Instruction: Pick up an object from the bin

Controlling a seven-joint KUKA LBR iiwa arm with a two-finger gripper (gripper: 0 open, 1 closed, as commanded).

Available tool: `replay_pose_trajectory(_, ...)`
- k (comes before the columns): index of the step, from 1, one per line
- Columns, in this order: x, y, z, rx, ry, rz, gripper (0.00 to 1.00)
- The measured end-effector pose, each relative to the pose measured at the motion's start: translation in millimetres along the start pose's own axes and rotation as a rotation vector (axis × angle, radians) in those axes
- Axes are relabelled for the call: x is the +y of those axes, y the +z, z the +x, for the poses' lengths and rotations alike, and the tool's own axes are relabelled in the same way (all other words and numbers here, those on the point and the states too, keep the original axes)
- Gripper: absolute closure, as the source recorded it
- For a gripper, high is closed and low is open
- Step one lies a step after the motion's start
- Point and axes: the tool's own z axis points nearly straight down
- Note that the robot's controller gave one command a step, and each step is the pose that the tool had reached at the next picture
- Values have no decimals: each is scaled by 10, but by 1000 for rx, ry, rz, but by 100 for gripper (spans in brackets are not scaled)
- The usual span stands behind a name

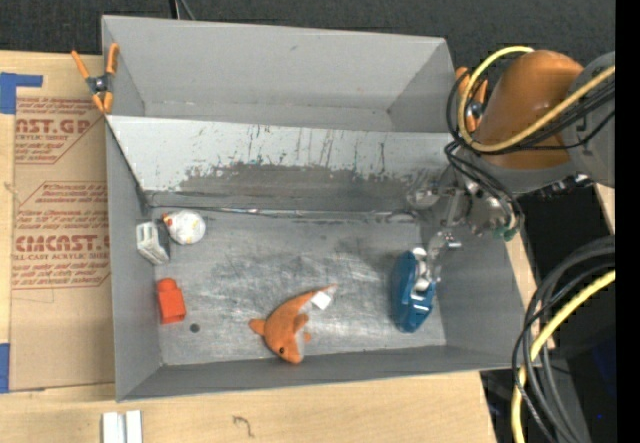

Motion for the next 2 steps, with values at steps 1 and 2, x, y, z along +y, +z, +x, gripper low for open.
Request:
replay_pose_trajectory(1,-76,374,201,4,-266,-3,0)
replay_pose_trajectory(2,-89,540,298,0,-448,-1,0)
